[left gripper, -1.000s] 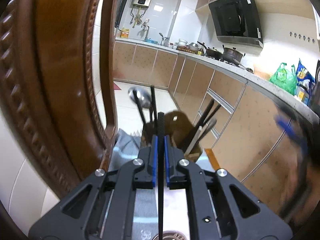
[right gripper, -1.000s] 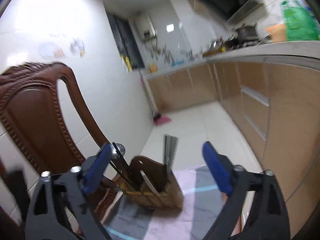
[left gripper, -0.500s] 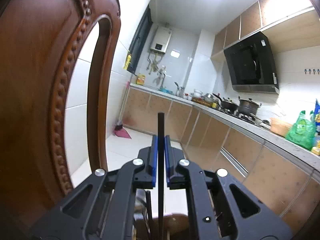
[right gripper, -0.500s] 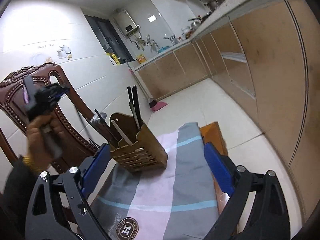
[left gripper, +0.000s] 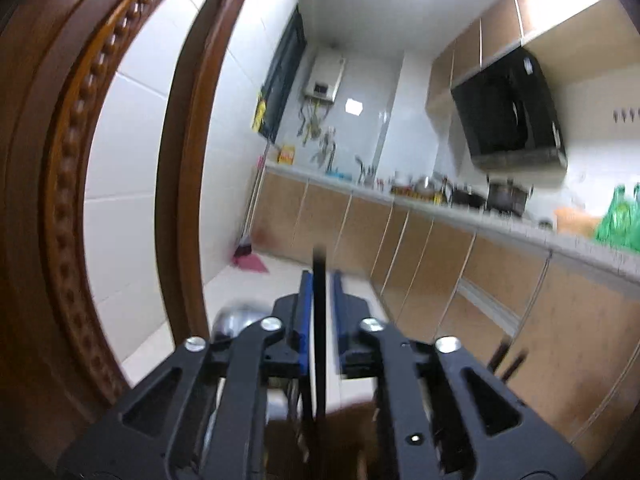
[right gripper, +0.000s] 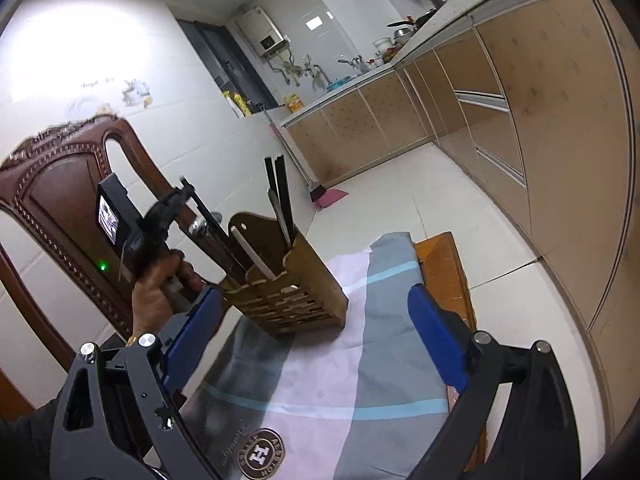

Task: Organize utensils
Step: 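Lower the chopstick into the holder and open the left gripper, then withdraw the left gripper from the holder back over the cloth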

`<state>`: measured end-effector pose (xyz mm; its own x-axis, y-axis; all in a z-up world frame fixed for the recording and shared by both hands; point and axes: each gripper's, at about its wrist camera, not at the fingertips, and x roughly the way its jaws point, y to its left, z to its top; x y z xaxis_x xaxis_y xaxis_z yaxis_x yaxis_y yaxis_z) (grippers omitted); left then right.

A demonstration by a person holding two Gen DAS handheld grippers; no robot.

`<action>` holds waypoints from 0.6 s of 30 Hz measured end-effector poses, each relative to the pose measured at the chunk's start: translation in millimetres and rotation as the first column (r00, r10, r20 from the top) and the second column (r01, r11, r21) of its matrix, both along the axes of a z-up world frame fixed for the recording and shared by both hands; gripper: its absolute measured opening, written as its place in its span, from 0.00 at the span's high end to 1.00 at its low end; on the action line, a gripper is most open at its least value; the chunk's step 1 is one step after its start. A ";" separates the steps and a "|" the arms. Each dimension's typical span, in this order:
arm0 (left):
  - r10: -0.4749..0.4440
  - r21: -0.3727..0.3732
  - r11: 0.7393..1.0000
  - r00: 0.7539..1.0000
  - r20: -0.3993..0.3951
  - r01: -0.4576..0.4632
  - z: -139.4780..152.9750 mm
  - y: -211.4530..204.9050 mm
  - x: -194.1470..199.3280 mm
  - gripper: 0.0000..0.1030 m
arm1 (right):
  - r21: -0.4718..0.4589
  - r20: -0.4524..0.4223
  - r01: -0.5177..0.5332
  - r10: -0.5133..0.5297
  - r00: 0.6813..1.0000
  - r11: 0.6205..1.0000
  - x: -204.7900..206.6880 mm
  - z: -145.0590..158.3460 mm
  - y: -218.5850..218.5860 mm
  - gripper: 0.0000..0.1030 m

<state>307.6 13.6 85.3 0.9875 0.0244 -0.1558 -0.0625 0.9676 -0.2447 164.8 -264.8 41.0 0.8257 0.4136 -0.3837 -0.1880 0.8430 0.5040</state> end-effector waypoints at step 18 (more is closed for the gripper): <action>-0.014 0.166 0.982 0.920 -0.392 0.086 -37.2 -20.7 -213.7 0.03 | -0.395 -0.073 -0.006 -0.025 0.997 0.919 -41.7 3.7 70.8 0.03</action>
<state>94.0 -7.1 48.1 0.8507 0.0393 -0.5242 -0.0683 0.9970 -0.0360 123.1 -194.0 44.7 0.7913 0.2078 -0.5751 -0.1532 0.9779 0.1425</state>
